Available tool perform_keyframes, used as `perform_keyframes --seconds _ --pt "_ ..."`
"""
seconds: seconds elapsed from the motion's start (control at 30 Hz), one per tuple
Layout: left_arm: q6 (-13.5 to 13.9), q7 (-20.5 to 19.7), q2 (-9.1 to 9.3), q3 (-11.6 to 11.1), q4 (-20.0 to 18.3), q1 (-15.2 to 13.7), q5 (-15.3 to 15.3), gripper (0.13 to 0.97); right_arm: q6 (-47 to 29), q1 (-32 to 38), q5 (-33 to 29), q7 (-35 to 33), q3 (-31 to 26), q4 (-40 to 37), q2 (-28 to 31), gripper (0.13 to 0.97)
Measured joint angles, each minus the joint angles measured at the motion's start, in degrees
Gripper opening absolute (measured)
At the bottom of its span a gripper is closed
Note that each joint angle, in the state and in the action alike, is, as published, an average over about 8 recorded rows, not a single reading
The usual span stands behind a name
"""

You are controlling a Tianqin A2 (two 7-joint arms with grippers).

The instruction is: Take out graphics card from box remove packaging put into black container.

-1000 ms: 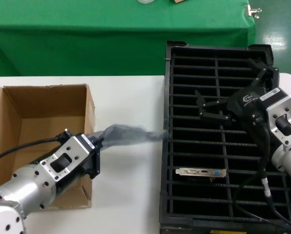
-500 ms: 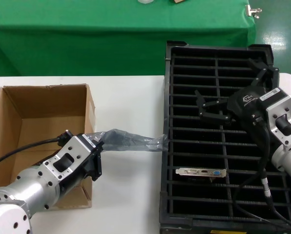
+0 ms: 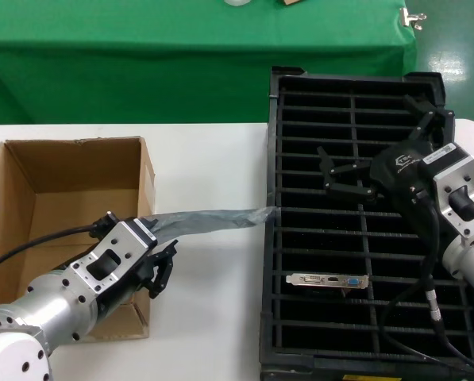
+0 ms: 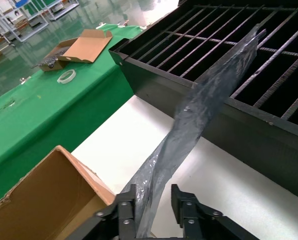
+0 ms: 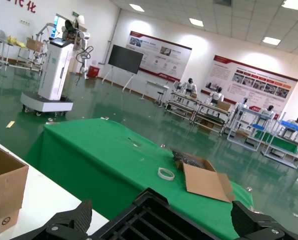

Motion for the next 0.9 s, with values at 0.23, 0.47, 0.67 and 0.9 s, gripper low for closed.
perform_keyframes --seconds 0.23,0.47,0.67,0.9 --pt "1.09 -0.16 -0.8 -0.46 -2.82 0.1 -1.33 0.329 0.0 0.0 0.0 0.0 0.0 0.0 0.0 0.966" --pt "3.36 -1.02 -2.34 -1.99 -7.7 -0.13 -3.7 0.464 0.0 0.0 0.0 0.0 0.0 0.0 0.0 0.966" --pt "4.38 -1.74 -3.56 -3.73 -10.36 -0.83 -5.87 0.595 0.0 0.0 0.0 0.0 0.0 0.0 0.0 0.966" --pt "3.71 -1.43 -4.58 -5.15 -11.16 -1.07 -9.61 0.761 0.0 0.0 0.0 0.0 0.0 0.0 0.0 0.966"
